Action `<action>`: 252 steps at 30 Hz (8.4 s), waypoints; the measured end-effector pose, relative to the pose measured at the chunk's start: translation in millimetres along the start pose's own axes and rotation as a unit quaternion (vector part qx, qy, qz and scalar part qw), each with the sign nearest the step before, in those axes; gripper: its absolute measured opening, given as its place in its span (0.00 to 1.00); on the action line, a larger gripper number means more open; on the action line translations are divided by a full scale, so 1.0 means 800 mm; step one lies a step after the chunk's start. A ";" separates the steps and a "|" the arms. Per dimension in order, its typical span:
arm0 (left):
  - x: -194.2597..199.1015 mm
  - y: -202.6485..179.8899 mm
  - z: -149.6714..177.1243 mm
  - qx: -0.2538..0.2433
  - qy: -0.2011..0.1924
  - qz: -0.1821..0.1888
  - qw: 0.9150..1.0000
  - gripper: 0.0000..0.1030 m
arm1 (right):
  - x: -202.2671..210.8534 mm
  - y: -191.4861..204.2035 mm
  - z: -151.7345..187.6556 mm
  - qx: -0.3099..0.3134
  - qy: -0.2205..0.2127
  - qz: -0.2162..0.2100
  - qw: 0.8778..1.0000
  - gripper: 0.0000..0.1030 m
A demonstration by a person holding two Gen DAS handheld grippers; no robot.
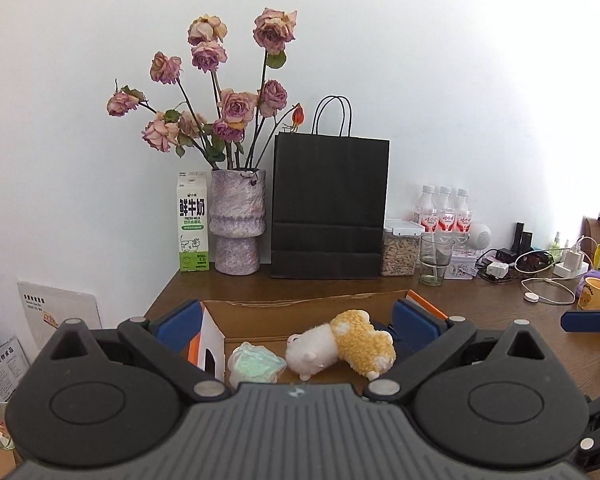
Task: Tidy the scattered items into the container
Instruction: 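Carry the cap and plush toy into the box and open both tools, then grasp the yellow soap bar with the left tool while the right tool grasps the tissue, then carry the soap bar and tissue into the box and open both tools, then withdraw both tools from the box toward the remaining items on the table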
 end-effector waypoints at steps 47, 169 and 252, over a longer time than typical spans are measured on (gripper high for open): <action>0.040 0.025 0.178 0.053 0.124 -0.035 0.990 1.00 | 0.007 0.029 0.180 -0.103 0.106 0.031 0.989 1.00; -0.016 0.005 0.040 0.040 0.039 -0.004 0.998 0.35 | -0.027 0.009 0.018 -0.075 -0.034 -0.033 0.996 0.23; 0.001 0.019 0.049 0.055 0.006 -0.026 0.998 1.00 | -0.012 0.000 0.036 -0.083 -0.005 0.011 0.996 1.00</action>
Point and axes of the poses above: each gripper's, at about its wrist camera, not at the fingertips, and x roughly against the way its jaws point, y to its left, z to its underside, the point moved 2 cm from there along -x, roughly the way its jaws point, and after that the axes turned 3 degrees about -z, right-handed, at the moved point
